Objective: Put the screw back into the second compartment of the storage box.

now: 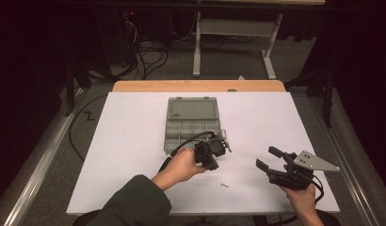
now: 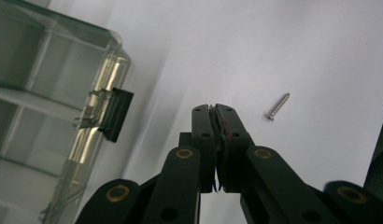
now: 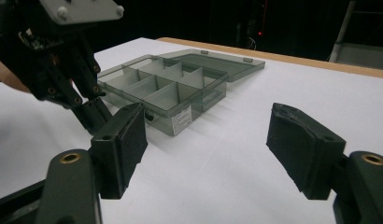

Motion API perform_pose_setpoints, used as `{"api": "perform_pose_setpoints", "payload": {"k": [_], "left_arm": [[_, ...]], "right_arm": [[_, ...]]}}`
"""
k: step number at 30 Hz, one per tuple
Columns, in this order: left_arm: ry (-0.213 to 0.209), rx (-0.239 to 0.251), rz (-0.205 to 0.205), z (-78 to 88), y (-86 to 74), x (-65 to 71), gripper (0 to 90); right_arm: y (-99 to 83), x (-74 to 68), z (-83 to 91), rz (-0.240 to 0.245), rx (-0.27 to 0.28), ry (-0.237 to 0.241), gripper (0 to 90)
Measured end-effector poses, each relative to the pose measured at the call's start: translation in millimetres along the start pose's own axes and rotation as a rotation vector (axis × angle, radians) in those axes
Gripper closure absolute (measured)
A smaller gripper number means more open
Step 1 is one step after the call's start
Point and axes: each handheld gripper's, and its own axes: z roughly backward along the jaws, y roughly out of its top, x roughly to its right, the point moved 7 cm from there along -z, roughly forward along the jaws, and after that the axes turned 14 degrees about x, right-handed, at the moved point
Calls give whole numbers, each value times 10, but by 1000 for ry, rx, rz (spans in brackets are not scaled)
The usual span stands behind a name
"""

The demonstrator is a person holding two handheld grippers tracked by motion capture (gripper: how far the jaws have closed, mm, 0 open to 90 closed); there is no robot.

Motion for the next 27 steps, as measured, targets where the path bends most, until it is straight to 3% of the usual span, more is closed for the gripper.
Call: {"api": "perform_pose_setpoints", "payload": {"k": [27], "left_arm": [[55, 38, 64, 315, -65, -290, 869]], "right_arm": [[-8, -16, 2, 7, -4, -1, 302]]}}
